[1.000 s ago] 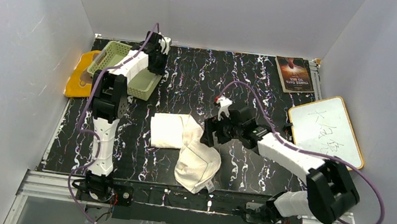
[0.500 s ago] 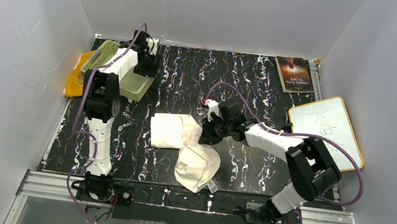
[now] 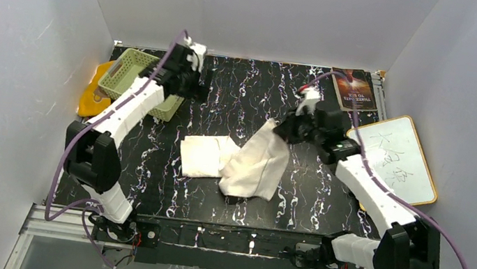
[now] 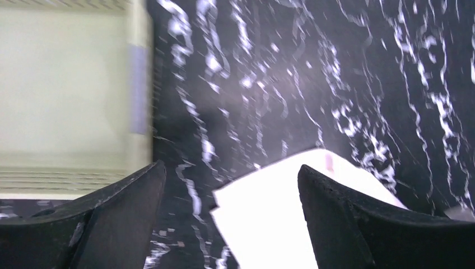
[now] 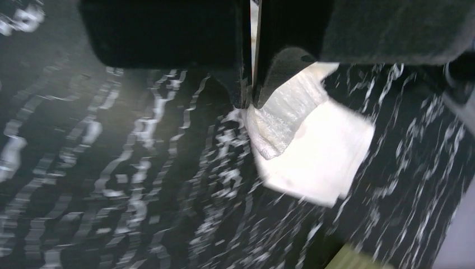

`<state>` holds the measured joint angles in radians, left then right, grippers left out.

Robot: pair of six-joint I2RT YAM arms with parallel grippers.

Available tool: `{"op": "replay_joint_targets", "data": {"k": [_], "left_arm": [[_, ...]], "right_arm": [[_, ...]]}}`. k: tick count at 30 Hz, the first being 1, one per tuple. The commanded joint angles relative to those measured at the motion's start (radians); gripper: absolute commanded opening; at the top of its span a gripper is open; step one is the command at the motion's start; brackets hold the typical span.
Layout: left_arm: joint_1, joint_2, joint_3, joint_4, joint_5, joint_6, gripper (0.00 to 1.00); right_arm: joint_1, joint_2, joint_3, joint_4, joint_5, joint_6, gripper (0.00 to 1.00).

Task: Roll the towels
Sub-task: Pick up the towel at the center of the board.

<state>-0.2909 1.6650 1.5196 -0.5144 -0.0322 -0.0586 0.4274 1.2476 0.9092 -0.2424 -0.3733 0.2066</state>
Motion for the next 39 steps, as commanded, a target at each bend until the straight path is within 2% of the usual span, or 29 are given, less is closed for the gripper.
{"op": "replay_joint_targets", "data": {"k": [1, 7, 10, 22, 26, 32, 39], "left_arm": [[-0.037, -0.008, -0.211, 0.013, 0.008, -0.145, 0.86], [-0.077, 0.046, -0.349, 0.079, 0.002, -0.230, 0.82], [-0.087, 0.084, -0.348, 0.086, -0.021, -0.236, 0.81], [-0.088, 0.154, -0.318, 0.049, -0.100, -0.183, 0.80], [-0.069, 0.134, -0.348, 0.079, -0.046, -0.193, 0.79], [0.018, 0.074, -0.422, 0.145, 0.121, -0.221, 0.75], [0.024, 0.107, -0.480, 0.147, 0.128, -0.218, 0.69]], "right_arm": [[-0.162, -0.045, -0.020, 0.023, 0.124, 0.117, 0.00], [-0.264, -0.040, -0.041, -0.084, 0.351, 0.255, 0.00], [-0.281, -0.055, -0.056, -0.089, 0.380, 0.275, 0.00], [-0.291, -0.052, -0.050, -0.104, 0.374, 0.242, 0.00], [-0.291, -0.056, -0.057, -0.097, 0.356, 0.233, 0.00], [-0.291, -0.059, -0.068, -0.088, 0.336, 0.225, 0.00], [-0.292, -0.077, -0.071, -0.090, 0.335, 0.222, 0.00]]}}
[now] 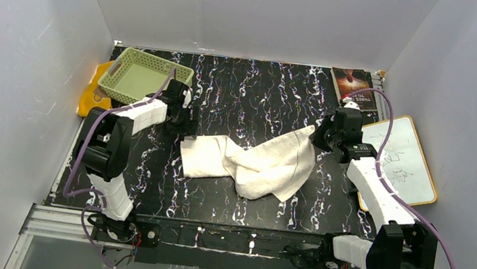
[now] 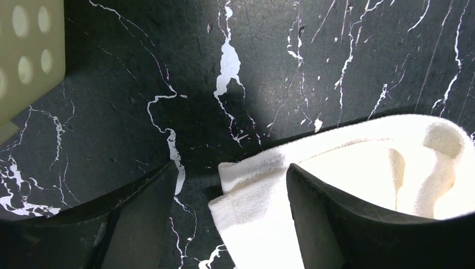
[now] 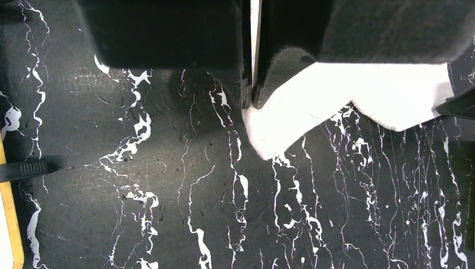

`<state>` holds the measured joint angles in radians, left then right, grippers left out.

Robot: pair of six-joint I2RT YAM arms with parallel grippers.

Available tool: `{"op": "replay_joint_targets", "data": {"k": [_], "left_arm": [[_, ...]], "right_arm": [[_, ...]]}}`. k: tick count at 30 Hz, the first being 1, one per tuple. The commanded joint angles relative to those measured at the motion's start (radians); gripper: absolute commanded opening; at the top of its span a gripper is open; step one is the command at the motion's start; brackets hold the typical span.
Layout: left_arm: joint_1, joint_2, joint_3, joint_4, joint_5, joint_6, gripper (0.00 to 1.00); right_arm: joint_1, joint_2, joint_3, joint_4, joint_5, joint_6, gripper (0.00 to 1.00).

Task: Roll the towels
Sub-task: Pick up the towel at the center of the board.

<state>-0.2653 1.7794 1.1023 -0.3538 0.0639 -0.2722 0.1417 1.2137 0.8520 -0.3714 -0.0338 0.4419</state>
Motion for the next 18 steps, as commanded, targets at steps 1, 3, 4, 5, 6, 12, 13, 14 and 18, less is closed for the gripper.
{"op": "replay_joint_targets", "data": {"k": [1, 3, 4, 5, 6, 12, 13, 14, 18], "left_arm": [[0.000, -0.004, -0.074, -0.012, 0.027, -0.006, 0.68], [-0.002, 0.007, -0.093, -0.012, 0.017, -0.009, 0.65], [-0.005, 0.011, -0.104, -0.012, 0.015, -0.011, 0.61], [-0.009, 0.012, -0.115, -0.006, 0.014, -0.012, 0.57], [-0.016, 0.010, -0.127, -0.004, 0.013, -0.015, 0.51], [-0.067, 0.007, -0.179, 0.017, 0.040, -0.053, 0.00], [-0.067, -0.005, -0.195, 0.032, 0.063, -0.064, 0.00], [-0.068, -0.019, -0.208, 0.045, 0.090, -0.077, 0.00], [-0.068, -0.095, -0.214, 0.044, 0.100, -0.106, 0.00]], "right_arm": [[-0.005, -0.045, -0.013, 0.037, -0.006, -0.014, 0.00], [-0.005, -0.051, -0.010, 0.035, -0.006, -0.014, 0.00], [-0.005, -0.055, -0.008, 0.033, -0.006, -0.015, 0.00], [-0.005, -0.057, -0.004, 0.028, -0.002, -0.016, 0.00], [-0.005, -0.062, 0.001, 0.022, 0.002, -0.017, 0.00], [-0.005, -0.100, 0.021, 0.004, 0.032, -0.022, 0.00], [-0.005, -0.104, 0.021, 0.004, 0.031, -0.022, 0.00], [-0.005, -0.107, 0.024, 0.001, 0.031, -0.022, 0.00], [-0.005, -0.107, 0.050, -0.012, 0.035, -0.028, 0.00]]}}
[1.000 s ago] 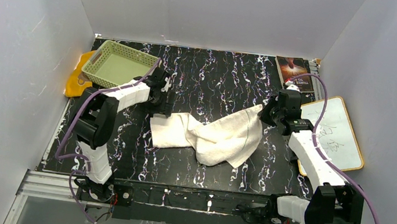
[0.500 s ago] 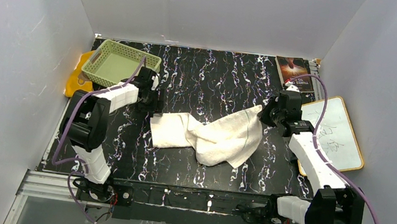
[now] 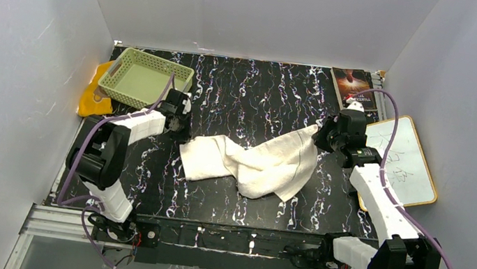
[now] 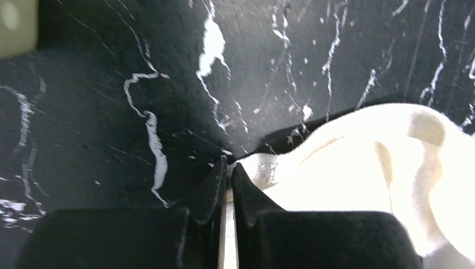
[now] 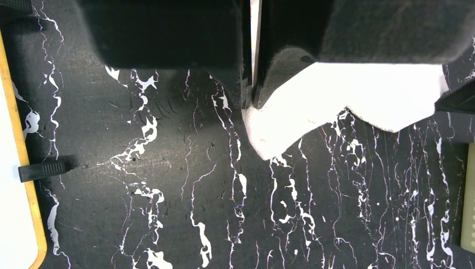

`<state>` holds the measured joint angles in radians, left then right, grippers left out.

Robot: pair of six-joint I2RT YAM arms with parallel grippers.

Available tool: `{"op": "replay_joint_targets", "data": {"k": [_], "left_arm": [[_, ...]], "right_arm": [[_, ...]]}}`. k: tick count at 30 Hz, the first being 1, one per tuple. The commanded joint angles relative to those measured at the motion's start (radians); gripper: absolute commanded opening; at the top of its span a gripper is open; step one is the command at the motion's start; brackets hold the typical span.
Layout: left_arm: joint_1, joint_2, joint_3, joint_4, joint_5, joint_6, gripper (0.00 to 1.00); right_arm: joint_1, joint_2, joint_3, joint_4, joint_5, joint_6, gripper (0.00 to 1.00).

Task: Roll the towels
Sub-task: Pick up the towel at the center of the board.

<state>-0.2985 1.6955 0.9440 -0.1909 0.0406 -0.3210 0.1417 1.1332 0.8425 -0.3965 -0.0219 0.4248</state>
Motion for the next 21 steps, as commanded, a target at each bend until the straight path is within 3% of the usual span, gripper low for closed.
{"op": "replay_joint_targets", "data": {"k": [1, 10, 14, 21], "left_arm": [[-0.034, -0.031, -0.046, -0.132, 0.112, -0.053, 0.00], [0.110, -0.284, 0.145, -0.257, 0.036, 0.009, 0.00], [0.192, -0.349, 0.320, -0.317, 0.010, 0.042, 0.00], [0.223, -0.381, 0.627, -0.365, 0.013, 0.106, 0.00]], "right_arm": [[-0.006, -0.029, 0.065, 0.012, 0.024, -0.012, 0.00], [-0.006, -0.058, 0.166, 0.041, 0.055, -0.013, 0.00], [-0.006, -0.078, 0.247, 0.087, 0.064, -0.012, 0.00], [-0.006, -0.124, 0.392, 0.180, -0.003, -0.056, 0.00]]}}
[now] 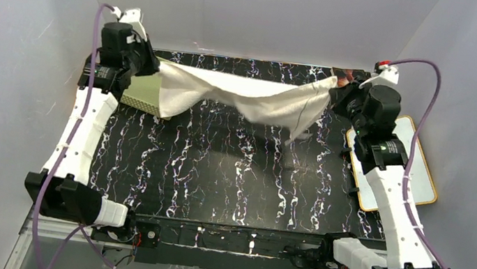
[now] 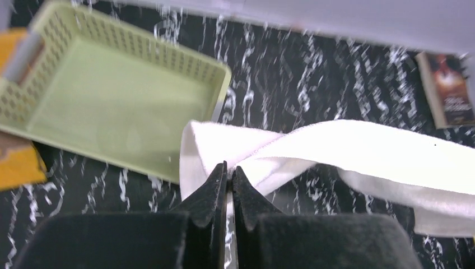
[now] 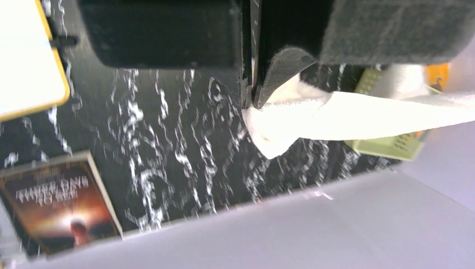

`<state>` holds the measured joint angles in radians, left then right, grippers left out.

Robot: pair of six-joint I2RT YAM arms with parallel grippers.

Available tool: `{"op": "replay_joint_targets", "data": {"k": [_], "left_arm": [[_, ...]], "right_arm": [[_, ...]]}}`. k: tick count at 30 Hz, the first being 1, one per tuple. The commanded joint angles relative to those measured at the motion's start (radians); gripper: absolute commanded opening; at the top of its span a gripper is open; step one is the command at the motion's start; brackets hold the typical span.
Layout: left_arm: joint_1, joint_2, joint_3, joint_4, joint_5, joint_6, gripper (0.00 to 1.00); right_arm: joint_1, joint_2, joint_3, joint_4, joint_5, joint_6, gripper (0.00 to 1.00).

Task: Roll the towels
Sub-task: Pick up the towel at the center of the board, then flatten out the towel at the center of the board.

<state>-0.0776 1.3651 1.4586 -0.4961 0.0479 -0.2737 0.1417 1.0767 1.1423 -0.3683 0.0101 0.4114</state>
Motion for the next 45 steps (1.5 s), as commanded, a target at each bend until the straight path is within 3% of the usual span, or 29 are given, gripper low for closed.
{"op": "replay_joint_targets", "data": {"k": [1, 7, 10, 16, 20, 23, 26, 29, 32, 36, 41, 45], "left_arm": [[0.002, -0.066, 0.133, -0.045, 0.006, 0.071, 0.00], [0.002, -0.152, 0.390, -0.065, -0.136, 0.145, 0.00], [0.002, -0.228, 0.449, -0.049, -0.194, 0.154, 0.00], [0.001, -0.402, 0.314, -0.012, -0.200, 0.168, 0.00], [-0.026, -0.354, 0.317, -0.128, -0.290, 0.202, 0.00], [-0.031, -0.281, 0.271, -0.187, -0.259, 0.207, 0.00], [-0.031, -0.187, 0.123, -0.172, -0.108, 0.179, 0.00], [-0.031, -0.124, -0.160, -0.021, 0.033, 0.142, 0.00], [-0.030, -0.050, -0.326, 0.136, 0.032, 0.131, 0.00], [-0.030, 0.110, -0.358, 0.232, 0.058, 0.113, 0.00], [-0.034, 0.352, -0.222, 0.245, 0.188, 0.101, 0.00], [-0.036, 0.480, -0.073, 0.176, 0.192, 0.158, 0.00]], "right_arm": [[-0.007, -0.082, 0.100, 0.181, -0.053, -0.053, 0.00], [-0.007, -0.157, 0.266, 0.186, -0.132, -0.120, 0.00], [-0.007, -0.225, 0.277, 0.220, -0.141, -0.132, 0.00], [-0.002, -0.329, 0.267, 0.189, -0.194, -0.151, 0.00], [0.021, -0.387, 0.215, 0.141, -0.129, -0.157, 0.00], [0.030, -0.371, 0.156, 0.107, -0.027, -0.164, 0.00], [0.030, -0.319, 0.041, 0.085, 0.044, -0.100, 0.00], [0.029, -0.281, -0.166, 0.151, 0.102, -0.030, 0.00], [0.026, -0.206, -0.318, 0.246, 0.180, 0.012, 0.00], [0.003, 0.003, -0.384, 0.346, 0.240, 0.051, 0.00], [-0.060, 0.320, -0.307, 0.429, 0.217, 0.094, 0.01], [-0.065, 0.496, -0.200, 0.500, 0.104, -0.018, 0.40]]}}
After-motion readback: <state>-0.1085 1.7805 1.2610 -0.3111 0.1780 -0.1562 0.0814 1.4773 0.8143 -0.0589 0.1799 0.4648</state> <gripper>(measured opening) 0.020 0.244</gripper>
